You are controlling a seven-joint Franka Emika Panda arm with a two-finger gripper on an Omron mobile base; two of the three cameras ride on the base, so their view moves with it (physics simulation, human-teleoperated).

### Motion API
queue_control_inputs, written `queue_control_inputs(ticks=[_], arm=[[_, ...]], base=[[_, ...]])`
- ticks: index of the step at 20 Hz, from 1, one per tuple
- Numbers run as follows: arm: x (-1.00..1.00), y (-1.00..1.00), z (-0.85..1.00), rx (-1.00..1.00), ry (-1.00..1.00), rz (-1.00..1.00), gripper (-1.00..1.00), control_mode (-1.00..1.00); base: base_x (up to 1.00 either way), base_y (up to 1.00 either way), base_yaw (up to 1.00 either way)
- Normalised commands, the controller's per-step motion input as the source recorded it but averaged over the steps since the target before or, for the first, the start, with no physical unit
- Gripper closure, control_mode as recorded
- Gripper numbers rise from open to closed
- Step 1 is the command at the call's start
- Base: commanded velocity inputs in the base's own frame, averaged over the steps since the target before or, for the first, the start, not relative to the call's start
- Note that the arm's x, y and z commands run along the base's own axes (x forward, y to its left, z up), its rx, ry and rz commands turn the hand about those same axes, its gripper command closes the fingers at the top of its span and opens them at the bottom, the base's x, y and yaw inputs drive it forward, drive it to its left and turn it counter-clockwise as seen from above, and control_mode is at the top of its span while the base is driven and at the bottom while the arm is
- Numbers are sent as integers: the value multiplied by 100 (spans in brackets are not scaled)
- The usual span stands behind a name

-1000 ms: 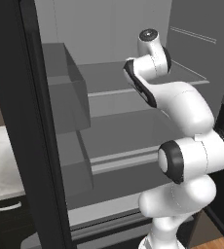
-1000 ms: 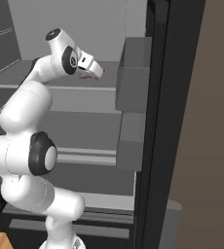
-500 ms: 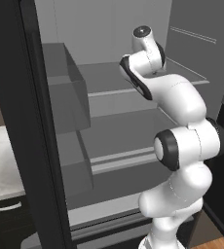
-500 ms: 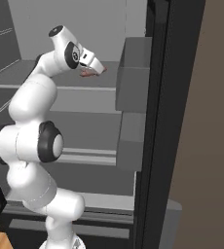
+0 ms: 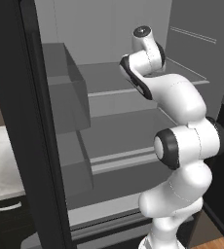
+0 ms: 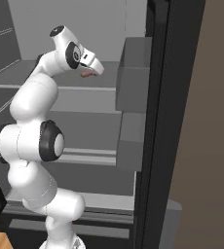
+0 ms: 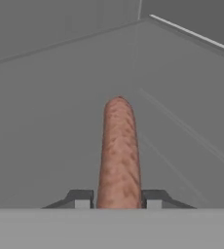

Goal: Move the hot dog bun to the plate on the dining table and place the condiment next to that plate. Then navigate to the fridge and take the sausage and place it on the plate as well.

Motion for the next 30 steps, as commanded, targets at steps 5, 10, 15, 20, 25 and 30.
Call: queue_control_inputs(ticks=[5,10,15,20,25,30], arm=[[-52,0,-2,0,-16,0,100,-100],[-84,0,1,0,-23,1,100,-100],[-82,0,20,0,-21,5,100,-100],[-66,0,53,4,-5,1,100,-100],[-83,0,40,4,-2,1,100,-100],[-97,0,31,3,0,6,100,-100]], base=[[0,0,0],[0,0,0],[0,0,0],[0,0,0],[0,0,0],[0,0,0]])
